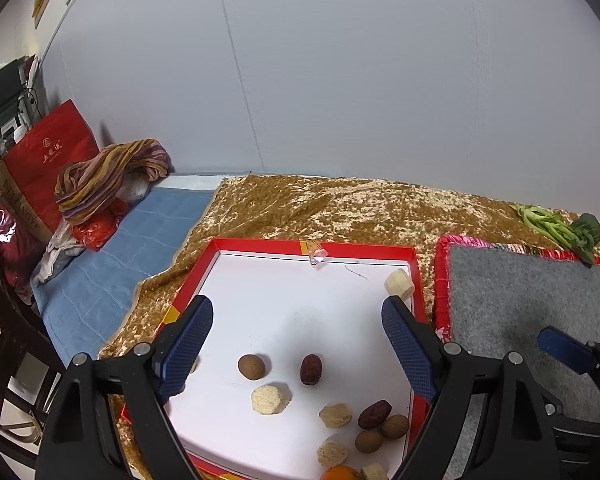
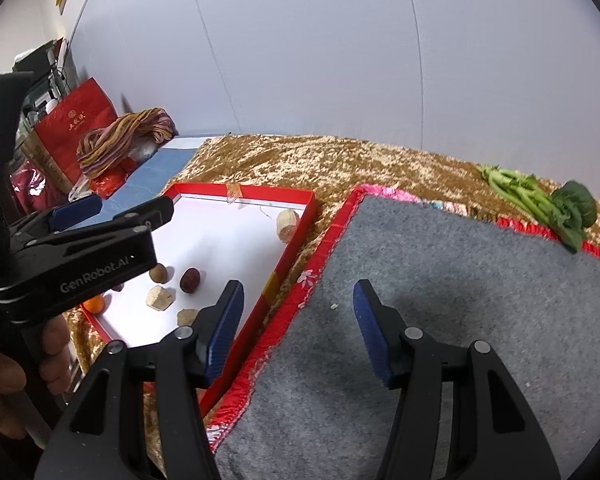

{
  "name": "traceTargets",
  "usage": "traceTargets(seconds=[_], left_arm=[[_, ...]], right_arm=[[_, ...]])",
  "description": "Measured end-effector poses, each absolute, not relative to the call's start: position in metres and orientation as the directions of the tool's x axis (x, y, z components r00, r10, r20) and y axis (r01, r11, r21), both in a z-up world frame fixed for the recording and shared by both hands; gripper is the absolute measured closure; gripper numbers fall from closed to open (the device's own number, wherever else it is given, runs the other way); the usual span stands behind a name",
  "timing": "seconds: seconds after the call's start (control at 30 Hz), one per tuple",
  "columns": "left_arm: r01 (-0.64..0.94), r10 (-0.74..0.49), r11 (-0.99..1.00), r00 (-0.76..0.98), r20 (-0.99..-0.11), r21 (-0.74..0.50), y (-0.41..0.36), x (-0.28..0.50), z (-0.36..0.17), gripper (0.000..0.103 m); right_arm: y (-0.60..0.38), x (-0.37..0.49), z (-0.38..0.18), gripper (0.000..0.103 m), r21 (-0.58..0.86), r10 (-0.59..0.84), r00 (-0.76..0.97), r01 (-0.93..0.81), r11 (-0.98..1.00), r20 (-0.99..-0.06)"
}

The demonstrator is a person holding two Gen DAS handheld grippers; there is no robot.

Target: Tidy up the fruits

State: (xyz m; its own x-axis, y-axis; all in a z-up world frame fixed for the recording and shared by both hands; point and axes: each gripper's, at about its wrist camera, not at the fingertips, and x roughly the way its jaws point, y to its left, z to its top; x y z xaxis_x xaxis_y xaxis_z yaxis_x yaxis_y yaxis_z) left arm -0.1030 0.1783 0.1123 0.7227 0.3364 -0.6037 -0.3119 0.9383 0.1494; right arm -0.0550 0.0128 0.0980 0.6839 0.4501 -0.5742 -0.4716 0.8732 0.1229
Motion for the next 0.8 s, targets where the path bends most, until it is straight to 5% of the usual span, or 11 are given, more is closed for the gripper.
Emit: traceTargets(seconds=[0.47,0.8], left_arm=[[-0.334,0.383,0.923,0.741,-0.551,0.193,0.177,-0.123,0.126,0.016],[-0.411,0.440,0.895,0.757,-0.483,0.172,0.177,-0.207,0.171,0.013]], right_arm=[[0.011,-0.092,0.137,0.044,-0.099,0.324,0.832,-0.407,0.908,-0.450],[-0.001,-0.171,0.187,0.026,-0.112,0.341,0.875,-0.399,0.910,-0.343]])
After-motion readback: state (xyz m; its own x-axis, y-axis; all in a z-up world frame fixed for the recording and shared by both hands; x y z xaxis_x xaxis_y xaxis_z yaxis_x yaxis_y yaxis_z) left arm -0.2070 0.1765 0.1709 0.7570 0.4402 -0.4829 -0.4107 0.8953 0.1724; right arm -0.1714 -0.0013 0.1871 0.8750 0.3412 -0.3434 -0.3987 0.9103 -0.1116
